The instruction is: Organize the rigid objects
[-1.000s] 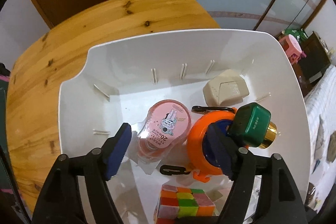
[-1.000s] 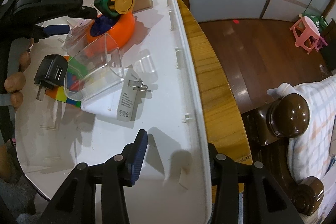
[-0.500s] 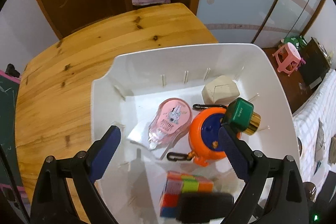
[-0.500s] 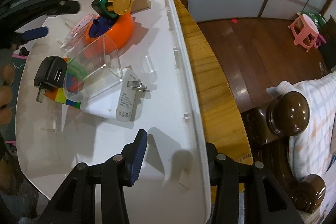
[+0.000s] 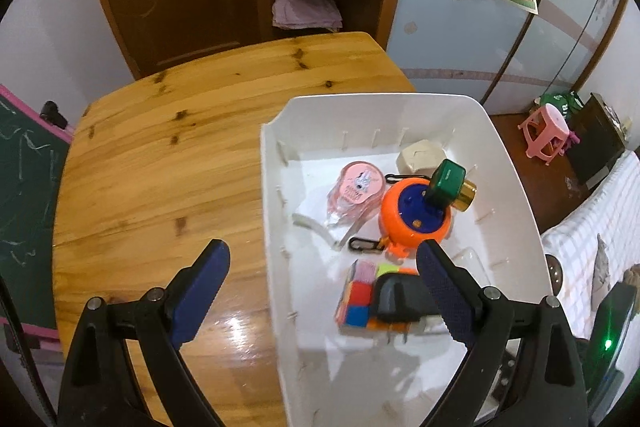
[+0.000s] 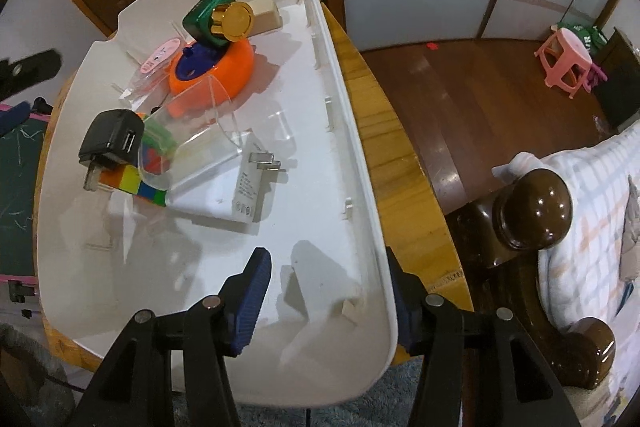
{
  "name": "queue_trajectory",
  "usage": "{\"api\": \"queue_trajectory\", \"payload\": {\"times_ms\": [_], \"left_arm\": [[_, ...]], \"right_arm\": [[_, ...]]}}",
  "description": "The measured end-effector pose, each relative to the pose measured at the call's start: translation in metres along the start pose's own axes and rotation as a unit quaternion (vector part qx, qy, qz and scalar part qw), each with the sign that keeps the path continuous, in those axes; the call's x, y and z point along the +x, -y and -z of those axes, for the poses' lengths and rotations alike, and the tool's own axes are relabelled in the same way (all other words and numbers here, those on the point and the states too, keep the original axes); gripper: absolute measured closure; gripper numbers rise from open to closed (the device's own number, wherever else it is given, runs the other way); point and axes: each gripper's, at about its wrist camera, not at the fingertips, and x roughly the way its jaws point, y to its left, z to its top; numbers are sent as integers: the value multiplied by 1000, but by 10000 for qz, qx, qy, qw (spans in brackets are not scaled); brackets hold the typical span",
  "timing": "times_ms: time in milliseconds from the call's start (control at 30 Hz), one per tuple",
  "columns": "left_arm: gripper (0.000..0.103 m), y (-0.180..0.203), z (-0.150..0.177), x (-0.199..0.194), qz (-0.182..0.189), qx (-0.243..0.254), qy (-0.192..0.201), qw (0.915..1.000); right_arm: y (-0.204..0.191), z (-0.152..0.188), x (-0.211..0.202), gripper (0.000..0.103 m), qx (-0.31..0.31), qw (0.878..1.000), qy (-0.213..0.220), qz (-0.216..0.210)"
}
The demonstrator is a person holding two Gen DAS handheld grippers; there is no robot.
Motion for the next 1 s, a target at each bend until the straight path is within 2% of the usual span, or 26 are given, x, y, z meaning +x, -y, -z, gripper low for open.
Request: {"api": "queue_trajectory", "payload": {"times_ms": [400,600,733,1000], "left_arm": [[8,-30,38,-42,-420,-192,223,9987],[8,-45,55,-58,-572,-392,276,9972],[8,-52,68,-72,-609,-461,277,9967],[8,-61,92,-105,-749,-493,413,9951]], "right_arm": [[-4,10,-23,48,-20,9997,168,147],[-6,15,-42,48,-62,9988,397,293],[-12,20,-61,48,-139,9965,657,507],[-58,28,-114,48,-706,9892,1246,306]]}}
